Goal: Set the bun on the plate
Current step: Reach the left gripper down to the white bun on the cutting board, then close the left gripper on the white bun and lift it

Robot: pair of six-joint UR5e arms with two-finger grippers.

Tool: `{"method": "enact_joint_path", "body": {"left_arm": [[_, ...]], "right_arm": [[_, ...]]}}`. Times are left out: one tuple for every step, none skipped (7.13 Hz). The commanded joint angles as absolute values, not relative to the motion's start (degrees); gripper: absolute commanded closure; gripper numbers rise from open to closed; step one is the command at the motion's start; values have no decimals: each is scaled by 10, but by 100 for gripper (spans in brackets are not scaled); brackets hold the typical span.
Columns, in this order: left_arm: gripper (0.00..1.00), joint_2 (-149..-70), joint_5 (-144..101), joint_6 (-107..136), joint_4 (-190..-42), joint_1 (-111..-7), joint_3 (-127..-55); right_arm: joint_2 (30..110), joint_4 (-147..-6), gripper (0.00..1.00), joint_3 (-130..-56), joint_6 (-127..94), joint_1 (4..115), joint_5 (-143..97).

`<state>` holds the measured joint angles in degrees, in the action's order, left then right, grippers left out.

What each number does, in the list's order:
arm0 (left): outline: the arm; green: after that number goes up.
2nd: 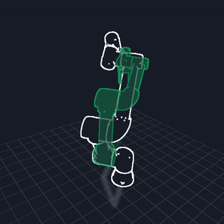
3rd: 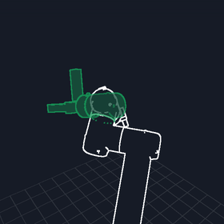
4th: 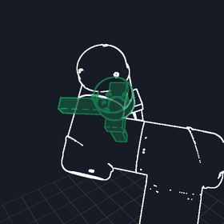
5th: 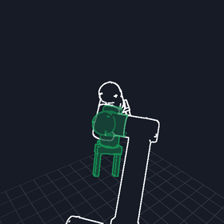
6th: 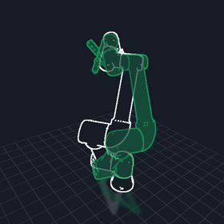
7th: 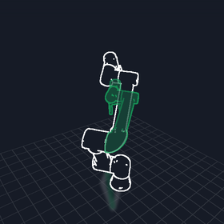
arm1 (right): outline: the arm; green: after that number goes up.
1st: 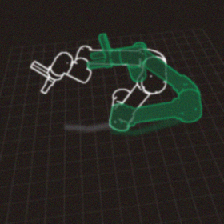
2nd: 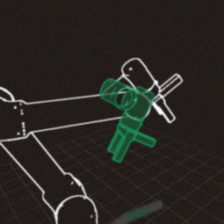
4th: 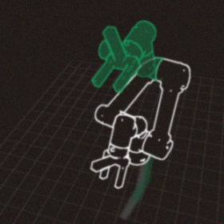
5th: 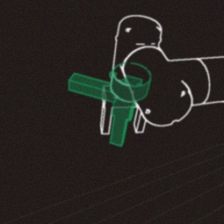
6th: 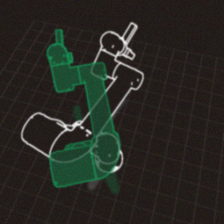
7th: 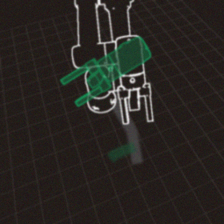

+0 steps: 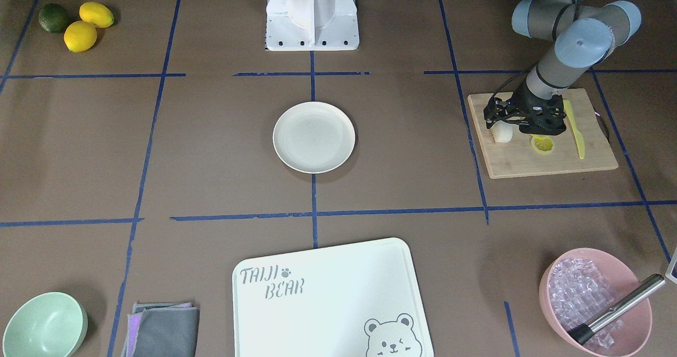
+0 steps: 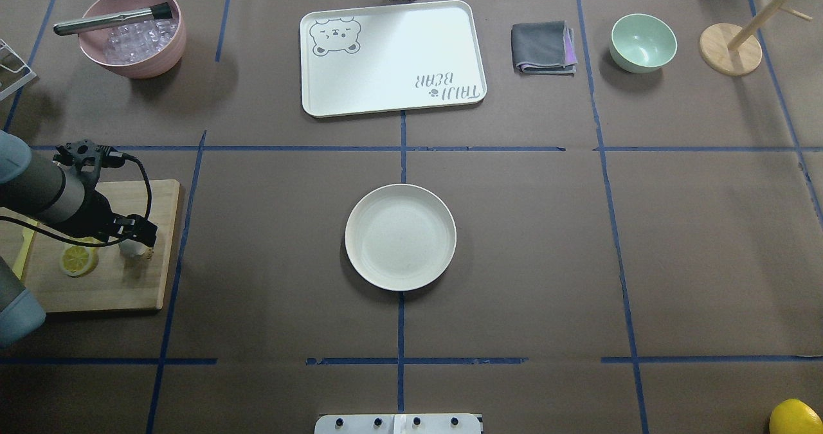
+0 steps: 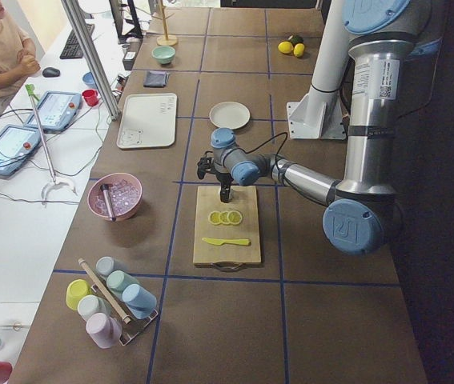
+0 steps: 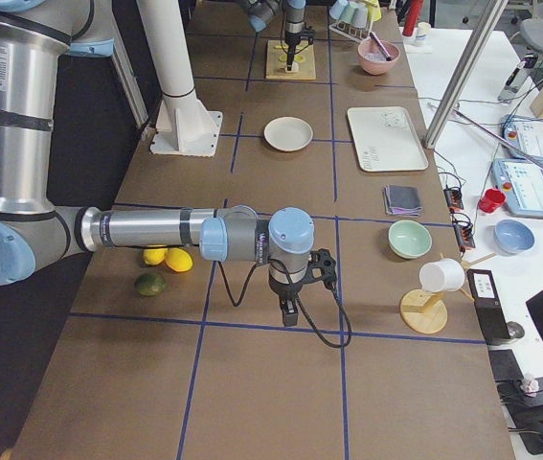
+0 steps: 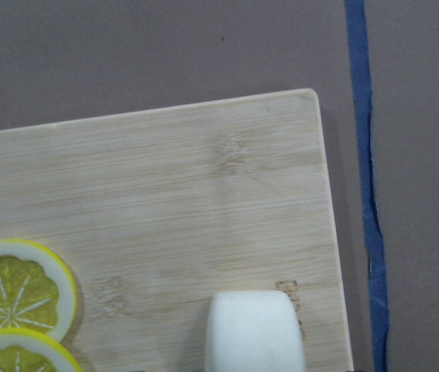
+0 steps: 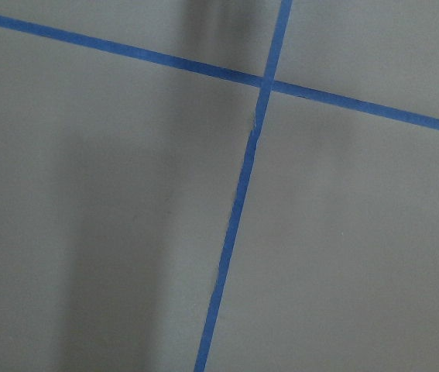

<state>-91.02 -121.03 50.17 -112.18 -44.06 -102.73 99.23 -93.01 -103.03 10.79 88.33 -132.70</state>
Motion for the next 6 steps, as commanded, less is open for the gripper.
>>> {"method": "enact_joint_path", "body": {"left_arm": [[84,-911,-1210,501,-1121,-439,-1027],[91,-912,-1209,501,-1121,-440,-1029],[91,-914,-1210,502,-1121,-440,-1045],[90,-928,-1210,507,-1116,-444,-1058],[90,-961,-1202,511,-1096,-446,-1057],[89,-1023,-1178,512,-1030,-445,-1057]], "right_arm": [[991,-930,1,-1030,107,883,-1327],[991,-931,1,-1030,107,883,-1327],[991,-930,1,-1031,107,883,-1327],[991,-930,1,-1030,107,882,-1327],[991,-931,1,-1031,107,882,-1327],[992,-930,1,-1031,107,883,-1327]]}}
